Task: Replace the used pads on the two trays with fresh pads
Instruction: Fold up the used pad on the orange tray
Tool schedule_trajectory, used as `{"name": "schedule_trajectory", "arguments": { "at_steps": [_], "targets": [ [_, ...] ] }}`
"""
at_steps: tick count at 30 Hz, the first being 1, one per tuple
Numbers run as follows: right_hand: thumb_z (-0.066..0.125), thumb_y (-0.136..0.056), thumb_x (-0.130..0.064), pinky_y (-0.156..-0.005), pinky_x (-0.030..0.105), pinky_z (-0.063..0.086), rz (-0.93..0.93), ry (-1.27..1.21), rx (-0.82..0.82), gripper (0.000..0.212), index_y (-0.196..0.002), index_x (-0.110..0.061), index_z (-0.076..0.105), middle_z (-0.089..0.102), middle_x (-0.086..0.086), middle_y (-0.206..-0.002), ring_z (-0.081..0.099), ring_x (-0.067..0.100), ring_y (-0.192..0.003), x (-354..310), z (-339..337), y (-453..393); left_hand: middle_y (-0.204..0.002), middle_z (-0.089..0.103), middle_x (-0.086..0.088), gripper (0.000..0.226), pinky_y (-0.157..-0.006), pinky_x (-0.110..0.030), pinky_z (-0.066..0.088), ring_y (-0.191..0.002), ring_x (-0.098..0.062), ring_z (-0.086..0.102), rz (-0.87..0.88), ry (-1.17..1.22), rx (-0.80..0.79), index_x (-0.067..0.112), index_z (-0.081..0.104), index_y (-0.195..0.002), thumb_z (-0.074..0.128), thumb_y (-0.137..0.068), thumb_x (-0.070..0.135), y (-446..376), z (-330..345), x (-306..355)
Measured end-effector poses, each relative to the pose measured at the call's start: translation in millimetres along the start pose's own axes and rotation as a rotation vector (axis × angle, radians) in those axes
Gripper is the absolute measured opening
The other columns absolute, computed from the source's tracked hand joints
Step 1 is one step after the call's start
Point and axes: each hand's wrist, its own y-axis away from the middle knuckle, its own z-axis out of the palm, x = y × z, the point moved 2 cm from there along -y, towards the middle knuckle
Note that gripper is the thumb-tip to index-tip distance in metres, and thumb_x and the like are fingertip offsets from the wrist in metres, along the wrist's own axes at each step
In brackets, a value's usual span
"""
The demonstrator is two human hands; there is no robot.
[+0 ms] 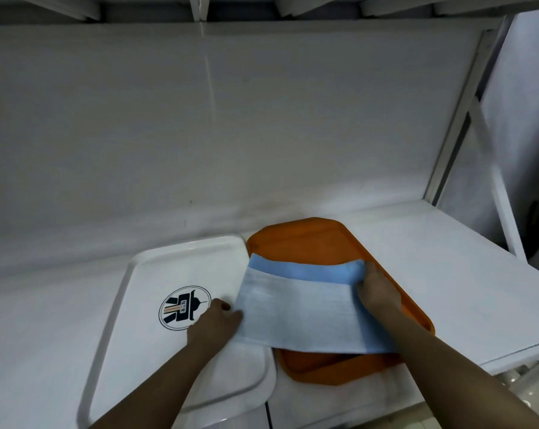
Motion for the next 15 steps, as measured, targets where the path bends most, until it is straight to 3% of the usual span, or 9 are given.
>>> {"name": "schedule_trajectory", "arguments": {
  "at_steps": [2,4,6,8,10,12,15],
  "targets": [
    [0.046,-0.095,-0.03,-0.102,0.043,0.039,-0.004,-0.002,0.039,0.054,-0.141,-0.009,0.029,0.041,0.016,-0.14,0.044,0.033,-0.126,-6,-1,8,-0.101,0.063,0.0,0.04,-0.087,-0.029,0.043,-0.1,-0.021,0.06,0.01,0.057,-0.039,0.02,0.053,-0.104,0.05,-0.082,0.054,6,-1,4],
    [0.047,-0.093,-0.037,-0.108,0.043,0.029,-0.059,0.106,0.098,0.066,-0.147,-0.01,0.02,0.028,0.014,-0.15,0.031,0.031,-0.136,-17,-3,24,-0.073,0.058,0.001,0.037,-0.069,-0.026,0.04,-0.073,-0.018,0.057,0.048,0.169,-0.087,0.017,0.053,-0.071,0.046,-0.068,0.054,14,-5,11],
    [0.04,-0.093,-0.049,-0.112,0.04,0.022,-0.206,0.136,0.092,0.069,-0.149,-0.014,0.018,0.021,0.008,-0.155,0.021,0.025,-0.142,-36,0,43,-0.054,0.048,0.002,0.039,-0.054,-0.025,0.032,-0.053,-0.014,0.046,0.069,0.24,-0.108,0.016,0.044,-0.053,0.046,-0.065,0.053,21,-10,19],
    [0.021,-0.082,-0.068,-0.112,0.037,0.021,-0.372,0.097,-0.036,0.081,-0.147,-0.019,0.024,0.025,0.002,-0.154,0.018,0.019,-0.144,-58,7,69,-0.051,0.049,0.001,0.043,-0.049,-0.023,0.032,-0.047,-0.012,0.045,0.065,0.304,-0.114,0.015,0.045,-0.055,0.055,-0.077,0.05,27,-12,21],
    [0.013,-0.076,-0.083,-0.113,0.034,0.016,-0.493,0.015,-0.205,0.094,-0.147,-0.023,0.026,0.025,-0.004,-0.155,0.014,0.014,-0.145,-79,15,97,-0.059,0.058,-0.003,0.032,-0.04,-0.016,0.034,-0.043,-0.009,0.054,0.046,0.362,-0.149,0.013,0.049,-0.068,0.051,-0.095,0.03,33,-10,23],
    [0.019,-0.076,-0.081,-0.116,0.033,0.01,-0.562,0.006,-0.299,0.092,-0.149,-0.025,0.021,0.019,-0.007,-0.157,0.008,0.011,-0.146,-93,24,116,-0.07,0.062,-0.006,0.023,-0.034,-0.014,0.031,-0.039,-0.007,0.059,0.018,0.42,-0.195,0.01,0.048,-0.081,0.038,-0.099,0.018,39,-7,27],
    [0.035,-0.083,-0.066,-0.117,0.034,0.008,-0.677,0.062,-0.243,0.083,-0.151,-0.022,0.014,0.016,-0.004,-0.158,0.007,0.014,-0.147,-103,39,134,-0.072,0.061,-0.006,0.021,-0.04,-0.014,0.036,-0.04,-0.01,0.063,-0.032,0.583,-0.217,0.007,0.047,-0.087,0.029,-0.097,0.008,50,-9,31]
  ]
}}
